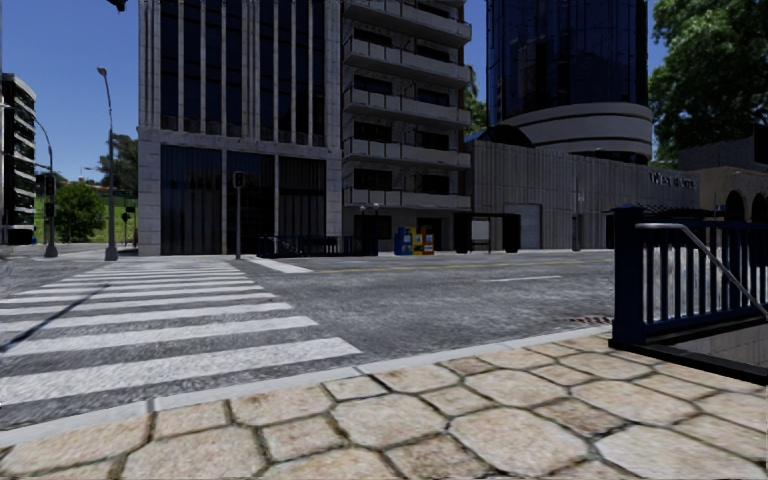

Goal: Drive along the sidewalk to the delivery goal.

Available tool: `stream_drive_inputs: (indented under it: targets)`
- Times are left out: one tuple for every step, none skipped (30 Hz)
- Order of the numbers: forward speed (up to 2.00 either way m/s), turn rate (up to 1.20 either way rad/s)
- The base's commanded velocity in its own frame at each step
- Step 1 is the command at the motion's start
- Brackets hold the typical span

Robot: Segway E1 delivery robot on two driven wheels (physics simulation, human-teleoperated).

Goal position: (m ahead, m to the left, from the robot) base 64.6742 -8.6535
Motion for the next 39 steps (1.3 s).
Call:
stream_drive_inputs:
  targets:
    - [2.0,0.65]
    - [2.0,0.66]
    - [2.0,0.67]
    - [2.0,0.7]
    - [2.0,0.7]
    - [2.0,0.71]
    - [1.94,0.72]
    - [1.91,0.72]
    - [1.89,0.72]
    - [1.89,0.72]
    - [1.86,0.72]
    - [1.84,0.72]
    - [1.82,0.72]
    - [1.8,0.72]
    - [1.78,0.72]
    - [1.78,0.72]
    - [1.72,0.72]
    - [1.7,0.72]
    - [1.69,0.72]
    - [1.69,0.72]
    - [1.69,0.72]
    - [1.68,0.58]
    - [1.68,0.37]
    - [1.68,0.19]
    - [1.68,0.0]
    - [1.68,0.0]
    - [1.68,0.0]
    - [1.68,0.0]
    - [1.67,0.0]
    - [1.67,0.0]
    - [1.65,0.0]
    - [1.65,0.0]
    - [1.64,0.0]
    - [1.64,0.0]
    - [1.64,0.0]
    - [1.64,0.0]
    - [1.64,0.0]
    - [1.64,0.0]
    - [1.64,0.0]
